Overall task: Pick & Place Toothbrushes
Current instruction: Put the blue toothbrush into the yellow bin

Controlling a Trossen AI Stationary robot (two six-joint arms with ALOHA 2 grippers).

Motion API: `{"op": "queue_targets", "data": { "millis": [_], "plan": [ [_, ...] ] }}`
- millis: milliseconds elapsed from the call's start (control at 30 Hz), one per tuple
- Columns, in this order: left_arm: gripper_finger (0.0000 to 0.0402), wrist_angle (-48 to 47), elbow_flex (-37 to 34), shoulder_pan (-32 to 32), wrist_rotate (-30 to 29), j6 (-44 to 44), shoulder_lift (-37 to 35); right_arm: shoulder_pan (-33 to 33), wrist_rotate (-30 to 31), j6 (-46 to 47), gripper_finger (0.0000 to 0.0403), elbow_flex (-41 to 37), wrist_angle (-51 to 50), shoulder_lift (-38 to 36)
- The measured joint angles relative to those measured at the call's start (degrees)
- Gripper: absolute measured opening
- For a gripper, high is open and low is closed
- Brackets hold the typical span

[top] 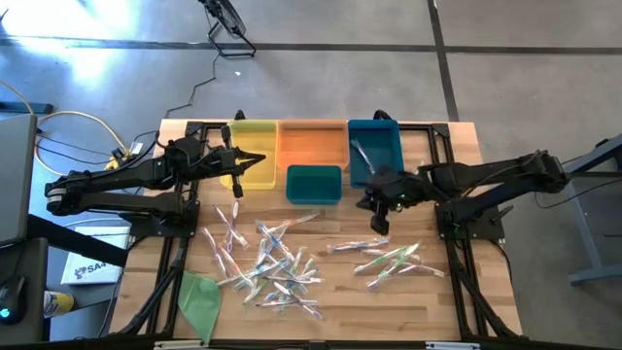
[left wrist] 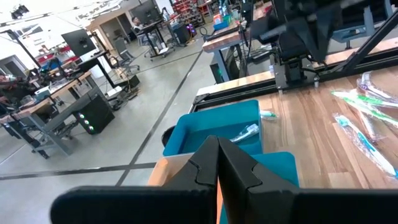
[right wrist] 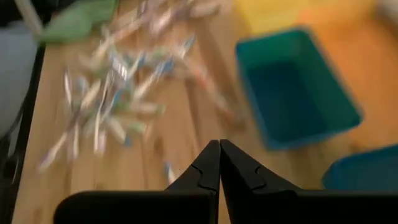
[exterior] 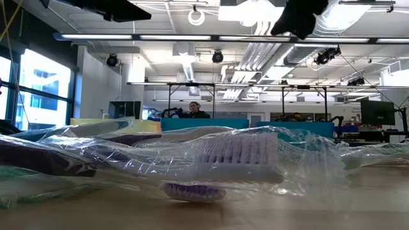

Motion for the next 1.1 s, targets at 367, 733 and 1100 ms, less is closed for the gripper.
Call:
{"op": "queue_targets", "data": {
  "millis": [367,733,1100],
  "plan": [
    [0.0000,-0.07,0.00,0.02,0.00,-1.31,0.00,0.00,-7.22,0.51,0.0003,0.00,-6.11,3.50],
    [0.0000,-0.08,0.00,0.00,0.00,-1.31,0.00,0.46,-6.55,2.80,0.0003,0.00,-6.64,3.50],
    [0.0000,-0.09,0.00,0.01,0.00,-1.31,0.01,5.51,-2.01,7.38,0.0003,-0.07,-18.41,3.50]
  ]
}}
